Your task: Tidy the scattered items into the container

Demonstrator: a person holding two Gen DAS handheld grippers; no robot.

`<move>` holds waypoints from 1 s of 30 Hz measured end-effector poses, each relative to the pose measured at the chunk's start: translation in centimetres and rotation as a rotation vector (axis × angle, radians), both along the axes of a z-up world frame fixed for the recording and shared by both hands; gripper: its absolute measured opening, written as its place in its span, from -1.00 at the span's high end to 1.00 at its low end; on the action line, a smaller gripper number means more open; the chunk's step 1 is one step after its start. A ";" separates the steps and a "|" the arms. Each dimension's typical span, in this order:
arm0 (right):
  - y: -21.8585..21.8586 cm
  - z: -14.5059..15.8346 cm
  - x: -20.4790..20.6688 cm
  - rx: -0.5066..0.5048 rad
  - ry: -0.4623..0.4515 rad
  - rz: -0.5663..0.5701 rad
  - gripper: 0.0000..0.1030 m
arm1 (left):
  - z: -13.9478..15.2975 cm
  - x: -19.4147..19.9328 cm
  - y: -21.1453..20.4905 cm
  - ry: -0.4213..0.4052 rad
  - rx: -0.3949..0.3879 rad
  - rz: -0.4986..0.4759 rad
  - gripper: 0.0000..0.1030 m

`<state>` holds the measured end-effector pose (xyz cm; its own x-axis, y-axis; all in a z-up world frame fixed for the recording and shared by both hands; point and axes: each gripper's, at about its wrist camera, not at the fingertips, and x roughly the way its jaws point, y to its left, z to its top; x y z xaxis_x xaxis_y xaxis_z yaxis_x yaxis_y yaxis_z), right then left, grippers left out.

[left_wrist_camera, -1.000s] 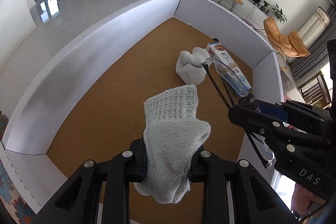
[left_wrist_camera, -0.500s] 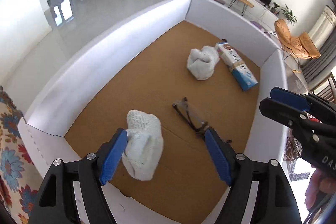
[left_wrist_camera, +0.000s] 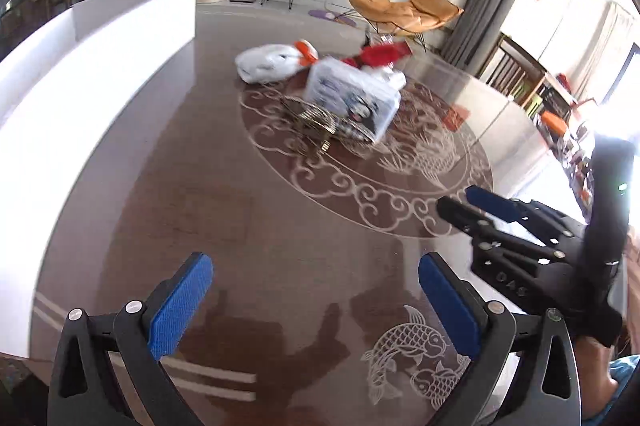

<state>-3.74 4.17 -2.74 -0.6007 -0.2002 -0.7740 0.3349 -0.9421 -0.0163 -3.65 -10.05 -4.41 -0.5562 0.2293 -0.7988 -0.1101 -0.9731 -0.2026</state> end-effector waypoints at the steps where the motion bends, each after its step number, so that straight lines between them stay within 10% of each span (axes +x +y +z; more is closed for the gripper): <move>1: 1.8 -0.4 0.3 0.008 0.005 -0.030 0.18 | -1.1 -0.3 1.6 -0.002 -0.035 -0.008 -1.00; 10: 9.0 -2.5 -0.4 -0.077 -0.024 -0.189 0.18 | -3.7 -2.5 5.4 0.017 -0.147 0.023 -1.00; 30: 7.8 -2.9 -0.8 -0.107 -0.036 -0.146 -0.27 | -4.2 -2.6 5.8 0.010 -0.202 0.037 -1.00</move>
<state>-4.51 11.94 -5.62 -0.6019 -0.1950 -0.7744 0.1931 -0.9765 0.0958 -6.25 -4.26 -8.63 -0.5698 0.0445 -0.8206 -0.0746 -0.9972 -0.0022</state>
